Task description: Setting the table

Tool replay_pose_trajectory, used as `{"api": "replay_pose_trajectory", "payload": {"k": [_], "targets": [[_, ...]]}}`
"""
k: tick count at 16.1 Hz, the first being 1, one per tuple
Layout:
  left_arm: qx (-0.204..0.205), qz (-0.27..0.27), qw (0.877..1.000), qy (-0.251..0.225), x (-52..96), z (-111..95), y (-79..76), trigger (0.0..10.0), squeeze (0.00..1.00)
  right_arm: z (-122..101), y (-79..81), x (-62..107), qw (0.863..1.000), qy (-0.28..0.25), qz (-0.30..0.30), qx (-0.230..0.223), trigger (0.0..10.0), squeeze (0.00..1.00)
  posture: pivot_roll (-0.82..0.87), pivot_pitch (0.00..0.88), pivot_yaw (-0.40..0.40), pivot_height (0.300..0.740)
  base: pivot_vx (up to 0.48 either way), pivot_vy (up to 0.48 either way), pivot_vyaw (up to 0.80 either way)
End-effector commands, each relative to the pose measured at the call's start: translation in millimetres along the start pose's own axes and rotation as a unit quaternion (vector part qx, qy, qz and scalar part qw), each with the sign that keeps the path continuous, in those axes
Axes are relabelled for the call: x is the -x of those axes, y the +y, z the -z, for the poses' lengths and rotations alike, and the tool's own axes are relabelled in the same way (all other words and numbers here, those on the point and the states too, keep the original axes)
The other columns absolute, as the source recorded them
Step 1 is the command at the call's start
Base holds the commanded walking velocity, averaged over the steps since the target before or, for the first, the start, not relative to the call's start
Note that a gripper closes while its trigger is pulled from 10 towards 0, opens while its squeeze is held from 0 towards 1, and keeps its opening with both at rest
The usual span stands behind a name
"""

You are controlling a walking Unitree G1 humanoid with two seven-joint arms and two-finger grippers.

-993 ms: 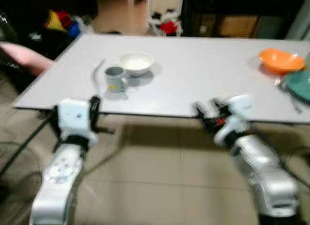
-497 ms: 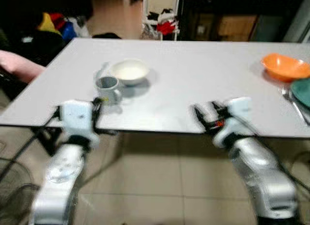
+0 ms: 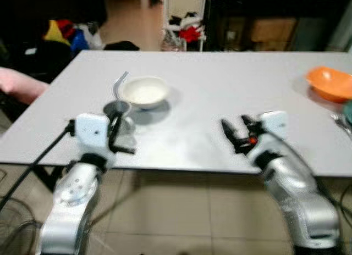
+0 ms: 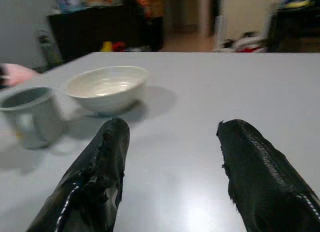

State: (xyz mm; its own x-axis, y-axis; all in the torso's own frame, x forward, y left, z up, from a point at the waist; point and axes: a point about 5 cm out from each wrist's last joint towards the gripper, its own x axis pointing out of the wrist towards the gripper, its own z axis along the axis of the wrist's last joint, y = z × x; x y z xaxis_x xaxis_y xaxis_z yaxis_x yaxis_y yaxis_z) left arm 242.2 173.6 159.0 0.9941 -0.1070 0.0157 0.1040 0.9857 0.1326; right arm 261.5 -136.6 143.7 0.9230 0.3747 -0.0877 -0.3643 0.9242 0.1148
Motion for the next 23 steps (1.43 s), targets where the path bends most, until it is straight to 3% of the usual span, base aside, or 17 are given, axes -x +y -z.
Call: {"api": "replay_pose_trajectory", "payload": {"k": [1,5,8,10,14,17,18,23], "targets": [[0.003,0.016,1.0,-0.009,-2.3,-4,-5.6,10.0,0.0,-5,-6.2,2.4,1.0,-0.006,0.009,0.002,10.0,0.0,-0.1,0.0,0.042,0.74,0.36,0.0,-0.77],[0.013,0.042,0.999,-0.004,-0.8,-2,-11.6,10.0,0.0,-3,-7.4,6.5,1.0,-0.003,0.006,0.009,10.0,0.0,-0.11,0.0,0.045,0.74,0.355,0.0,-0.2],[0.092,0.079,0.992,0.025,1.6,5,-23.9,10.0,0.0,-1,-7.0,7.5,1.0,0.007,-0.006,0.011,10.0,0.0,-0.11,0.0,0.046,0.74,0.11,0.0,0.0],[0.14,0.112,0.983,0.047,-4.3,8,-31.3,10.0,0.0,-3,-9.1,7.7,0.999,0.015,-0.029,0.002,10.0,0.0,-0.11,0.0,0.046,0.74,0.0,0.0,0.0],[0.198,0.137,0.968,0.064,-21.2,3,-31.4,10.0,0.0,-13,-16.4,13.5,0.997,0.014,-0.079,-0.004,10.0,0.0,-0.1,0.0,0.057,0.74,0.0,0.0,0.0],[0.23,0.138,0.958,0.104,-31.0,8,-31.6,10.0,0.0,-19,-20.1,15.5,0.991,0.017,-0.127,0.027,10.0,0.0,-0.11,0.0,0.064,0.74,0.0,0.0,0.0],[0.273,0.149,0.939,0.147,-36.1,18,-35.1,10.0,0.0,-23,-21.2,18.4,0.985,0.024,-0.164,0.042,10.0,0.0,-0.1,0.0,0.068,0.74,0.0,0.0,0.0],[0.352,0.155,0.892,0.238,-41.3,42,-46.8,10.0,0.0,-27,-15.9,31.2,0.958,0.053,-0.271,0.081,10.0,0.0,-0.1,0.006,0.096,0.74,0.0,0.0,0.0]]}}
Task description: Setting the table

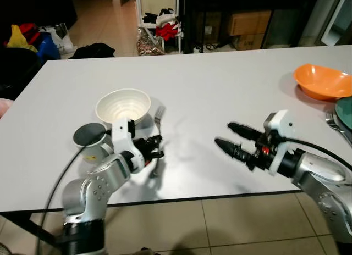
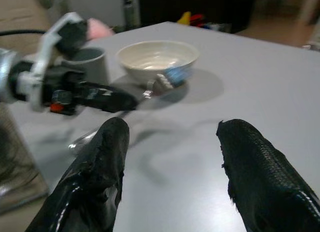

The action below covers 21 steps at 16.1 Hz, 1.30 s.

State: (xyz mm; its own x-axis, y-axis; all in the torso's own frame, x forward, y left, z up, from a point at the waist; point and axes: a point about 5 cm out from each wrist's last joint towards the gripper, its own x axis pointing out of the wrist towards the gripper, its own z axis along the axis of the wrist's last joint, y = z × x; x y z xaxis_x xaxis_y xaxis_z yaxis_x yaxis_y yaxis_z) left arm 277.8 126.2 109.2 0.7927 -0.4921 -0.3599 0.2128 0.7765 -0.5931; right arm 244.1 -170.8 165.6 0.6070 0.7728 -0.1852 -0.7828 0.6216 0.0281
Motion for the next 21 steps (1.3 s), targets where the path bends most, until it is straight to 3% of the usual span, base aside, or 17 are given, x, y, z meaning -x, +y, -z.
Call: {"api": "replay_pose_trajectory", "payload": {"k": [1,9,20,21], "targets": [[0.005,-0.004,1.0,0.009,-1.1,0,1.5,10.0,0.0,-5,6.8,-1.3,0.999,-0.006,-0.028,0.014,10.0,0.0,-0.1,0.007,0.097,0.74,0.0,0.0,0.0],[0.002,-0.06,0.998,0.022,-12.2,-4,25.3,10.0,0.0,4,16.6,-0.5,0.996,0.034,-0.08,0.029,10.0,0.0,-0.1,0.021,0.104,0.74,0.0,0.0,0.0],[-0.023,-0.082,0.995,0.043,-12.3,-2,39.1,10.0,0.0,8,18.6,-1.5,0.993,0.055,-0.094,0.046,10.0,0.0,-0.1,0.018,0.099,0.74,0.0,0.0,0.0],[-0.024,-0.081,0.995,0.044,-12.7,-2,39.2,10.0,0.65,8,18.4,-1.5,0.993,0.056,-0.095,0.046,10.0,0.0,-0.1,0.018,0.099,0.74,0.0,0.0,0.0]]}}
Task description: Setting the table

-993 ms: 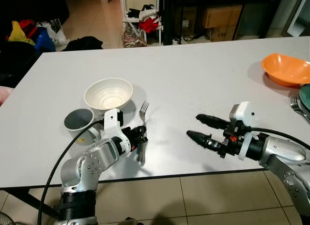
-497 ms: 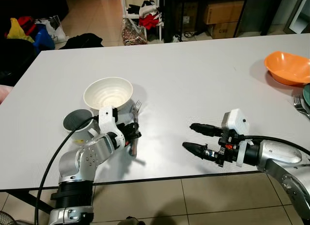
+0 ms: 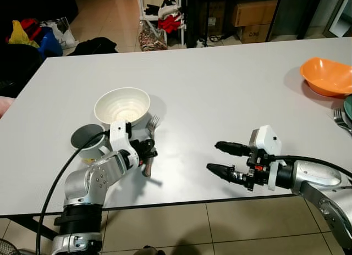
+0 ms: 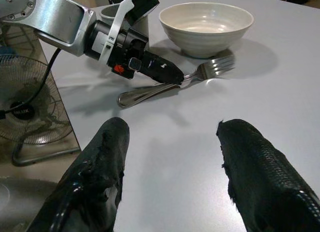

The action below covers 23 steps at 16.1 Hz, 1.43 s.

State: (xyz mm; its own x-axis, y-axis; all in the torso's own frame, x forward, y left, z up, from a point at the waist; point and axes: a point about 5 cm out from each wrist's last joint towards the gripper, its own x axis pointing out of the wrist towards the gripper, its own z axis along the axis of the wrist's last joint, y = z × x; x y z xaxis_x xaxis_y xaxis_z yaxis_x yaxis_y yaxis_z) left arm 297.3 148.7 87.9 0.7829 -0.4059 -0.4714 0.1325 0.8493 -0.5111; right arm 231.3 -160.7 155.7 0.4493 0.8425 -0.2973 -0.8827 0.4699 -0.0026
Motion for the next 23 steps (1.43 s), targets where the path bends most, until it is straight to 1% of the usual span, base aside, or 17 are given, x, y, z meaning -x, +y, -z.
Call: {"api": "replay_pose_trajectory", "payload": {"k": [1,2,3,8,11,12,13,14,15,16,17,18,19,20,21,22,23], "targets": [[-0.011,-0.018,1.0,0.017,-1.8,2,5.3,10.0,0.78,-2,1.9,0.3,1.0,-0.002,-0.01,0.01,10.0,0.0,-0.1,0.017,0.099,0.74,0.0,0.0,0.0],[-0.011,-0.018,1.0,0.018,-1.8,2,5.3,10.0,0.85,-2,1.9,0.4,1.0,-0.001,-0.01,0.01,10.0,0.0,-0.1,0.014,0.099,0.74,0.0,0.0,0.0],[-0.012,-0.02,1.0,0.019,-1.1,2,6.2,10.0,1.0,-1,2.2,0.6,1.0,0.0,-0.011,0.011,10.0,0.0,-0.1,0.014,0.099,0.74,0.0,0.0,0.0],[-0.032,-0.034,0.999,0.021,2.3,3,15.7,10.0,1.0,-1,1.6,-0.4,1.0,0.0,-0.013,0.011,10.0,0.0,-0.1,0.007,0.096,0.74,0.0,0.0,0.0],[-0.08,-0.041,0.996,0.009,8.5,-6,17.7,10.0,1.0,-4,1.0,1.8,1.0,-0.003,-0.011,0.012,10.0,0.0,-0.1,0.004,0.096,0.74,0.0,0.0,0.0],[-0.107,-0.026,0.994,-0.006,12.8,-13,12.7,10.0,1.0,-5,0.4,3.9,1.0,-0.007,-0.007,0.01,10.0,0.0,-0.1,0.0,0.097,0.74,0.0,0.0,0.0],[-0.136,0.009,0.99,-0.037,18.8,-20,2.8,10.0,1.0,-7,-0.6,5.8,1.0,-0.017,0.002,0.008,10.0,0.0,-0.1,0.0,0.097,0.74,0.0,0.0,0.0],[-0.145,0.055,0.985,-0.073,28.0,-27,-11.5,10.0,0.88,-8,-1.5,7.2,0.999,-0.033,0.015,-0.013,10.0,0.0,-0.1,0.0,0.099,0.74,0.0,0.0,0.0],[-0.149,0.101,0.977,-0.117,40.5,-34,-27.9,10.0,0.46,-12,-0.2,7.0,0.998,-0.058,0.024,-0.032,10.0,0.0,-0.1,0.0,0.099,0.74,0.0,0.0,0.0],[-0.151,0.116,0.972,-0.137,50.2,-38,-38.8,10.0,0.0,-16,1.3,5.9,0.995,-0.081,0.033,-0.044,10.0,0.0,-0.1,0.0,0.097,0.74,0.0,0.0,0.0],[-0.154,0.127,0.969,-0.143,55.5,-38,-45.9,10.0,0.0,-18,2.1,5.2,0.993,-0.095,0.043,-0.049,10.0,0.0,-0.09,0.0,0.097,0.74,0.0,0.0,0.0],[-0.177,0.117,0.963,-0.163,76.8,-34,-62.0,10.0,0.0,-23,5.1,-2.9,0.983,-0.135,0.112,-0.043,10.0,0.0,-0.09,0.0,0.101,0.74,0.0,0.0,0.8],[-0.202,0.085,0.956,-0.196,88.6,-33,-64.2,10.0,0.0,-26,8.2,-7.1,0.977,-0.153,0.147,-0.032,10.0,0.0,-0.09,0.0,0.103,0.74,0.0,0.0,0.8],[-0.219,0.017,0.946,-0.24,100.4,-35,-58.1,10.0,0.0,-25,15.3,-12.8,0.976,-0.154,0.148,-0.032,10.0,0.0,-0.09,0.0,0.103,0.74,0.0,0.0,0.8],[-0.23,-0.017,0.94,-0.25,105.8,-35,-53.0,10.0,0.0,-25,17.8,-15.6,0.976,-0.156,0.15,-0.033,10.0,0.0,-0.08,0.0,0.098,0.74,0.0,0.0,0.8],[-0.247,-0.053,0.931,-0.262,113.4,-34,-48.1,10.0,0.0,-25,19.9,-18.1,0.974,-0.16,0.154,-0.04,10.0,0.0,-0.07,0.0,0.089,0.74,0.0,0.0,0.8],[-0.245,-0.081,0.924,-0.282,120.2,-33,-43.0,10.0,0.0,-25,21.9,-20.8,0.974,-0.161,0.155,-0.045,10.0,0.0,-0.06,0.0,0.076,0.74,0.0,0.0,0.8]]}}
